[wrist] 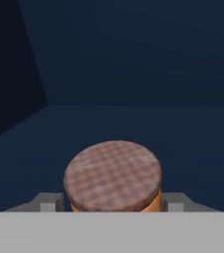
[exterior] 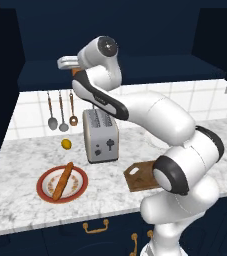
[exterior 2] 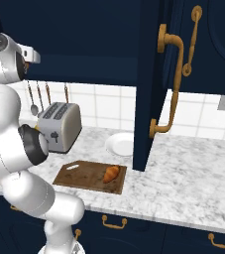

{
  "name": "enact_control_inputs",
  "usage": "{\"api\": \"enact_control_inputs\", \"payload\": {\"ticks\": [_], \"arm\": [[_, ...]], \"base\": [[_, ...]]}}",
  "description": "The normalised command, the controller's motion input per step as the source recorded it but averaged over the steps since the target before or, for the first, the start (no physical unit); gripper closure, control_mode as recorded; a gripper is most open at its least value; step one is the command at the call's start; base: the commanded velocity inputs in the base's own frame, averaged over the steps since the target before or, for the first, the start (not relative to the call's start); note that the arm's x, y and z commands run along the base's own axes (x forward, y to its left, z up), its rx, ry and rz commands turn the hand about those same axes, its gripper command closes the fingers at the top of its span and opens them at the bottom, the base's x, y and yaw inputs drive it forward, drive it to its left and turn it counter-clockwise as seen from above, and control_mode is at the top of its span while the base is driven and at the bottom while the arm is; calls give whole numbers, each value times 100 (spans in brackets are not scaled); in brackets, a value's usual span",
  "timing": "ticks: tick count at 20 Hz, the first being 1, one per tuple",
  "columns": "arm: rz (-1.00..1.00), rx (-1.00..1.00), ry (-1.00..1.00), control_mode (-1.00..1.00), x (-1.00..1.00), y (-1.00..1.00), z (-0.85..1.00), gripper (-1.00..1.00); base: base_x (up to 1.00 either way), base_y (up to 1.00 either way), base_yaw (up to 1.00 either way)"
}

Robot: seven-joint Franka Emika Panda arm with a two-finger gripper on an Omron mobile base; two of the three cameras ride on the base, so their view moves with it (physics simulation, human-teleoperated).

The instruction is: From the different types of pastries on the counter, select a croissant and place it on the cutting board. Then retrieve a jar of jam from the cabinet and place it alongside the croissant on the cutting board.

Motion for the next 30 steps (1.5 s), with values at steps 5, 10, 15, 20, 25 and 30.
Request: {"api": "enact_control_inputs", "payload": {"ticks": [5,10,15,20,25,30], "arm": [[0,0,0,-100,0,4,0,100],[0,0,0,-100,9,1,6,100],[-3,-2,0,-100,19,9,47,100],[-1,-9,-6,-100,-11,14,58,100],[3,-9,-27,-100,-47,0,9,100],[4,-5,-26,-100,-40,0,0,100]], "base": [[0,0,0],[0,0,0],[0,0,0],[0,0,0],[0,0,0],[0,0,0]]}}
